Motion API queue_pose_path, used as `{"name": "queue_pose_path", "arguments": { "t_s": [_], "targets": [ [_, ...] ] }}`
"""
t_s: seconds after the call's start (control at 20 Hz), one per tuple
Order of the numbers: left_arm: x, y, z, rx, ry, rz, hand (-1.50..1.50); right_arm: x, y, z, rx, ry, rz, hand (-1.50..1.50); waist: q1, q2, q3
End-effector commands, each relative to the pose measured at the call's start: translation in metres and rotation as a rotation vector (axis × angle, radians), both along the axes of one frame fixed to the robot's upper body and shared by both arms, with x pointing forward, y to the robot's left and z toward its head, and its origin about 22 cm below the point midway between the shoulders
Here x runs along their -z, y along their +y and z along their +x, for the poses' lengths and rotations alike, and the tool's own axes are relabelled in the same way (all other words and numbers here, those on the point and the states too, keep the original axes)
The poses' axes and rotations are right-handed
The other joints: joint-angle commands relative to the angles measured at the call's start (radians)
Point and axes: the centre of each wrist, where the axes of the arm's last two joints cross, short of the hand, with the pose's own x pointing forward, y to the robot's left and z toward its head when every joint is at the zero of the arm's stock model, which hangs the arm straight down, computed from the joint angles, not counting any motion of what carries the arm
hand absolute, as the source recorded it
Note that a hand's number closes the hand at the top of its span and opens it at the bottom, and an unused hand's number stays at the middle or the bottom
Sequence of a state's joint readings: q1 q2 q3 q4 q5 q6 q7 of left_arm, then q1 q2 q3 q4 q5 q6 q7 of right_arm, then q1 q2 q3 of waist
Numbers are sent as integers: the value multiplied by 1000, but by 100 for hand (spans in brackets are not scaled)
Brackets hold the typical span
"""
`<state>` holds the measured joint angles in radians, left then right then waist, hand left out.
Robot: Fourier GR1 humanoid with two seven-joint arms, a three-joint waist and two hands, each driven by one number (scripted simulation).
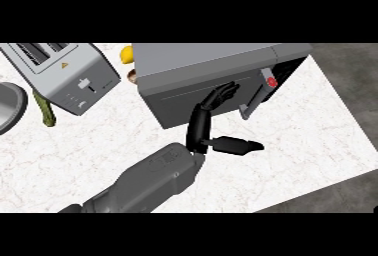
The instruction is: Pick up the milk, place it into the microwave and close the microwave
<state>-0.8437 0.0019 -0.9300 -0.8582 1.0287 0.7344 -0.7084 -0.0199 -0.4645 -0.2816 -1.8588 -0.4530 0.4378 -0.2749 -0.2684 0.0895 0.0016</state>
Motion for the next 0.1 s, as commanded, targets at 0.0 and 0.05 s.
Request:
{"name": "queue_pose_path", "arguments": {
  "t_s": [0.0,0.05],
  "targets": [
    [-11,5,23,-94,27,4,-150,-5,-10,6,-18,3,20,-150,-15,3,-1],
    [-12,4,24,-91,20,4,-150,-6,-12,7,-22,16,6,-150,-14,8,-1]
  ]
}}
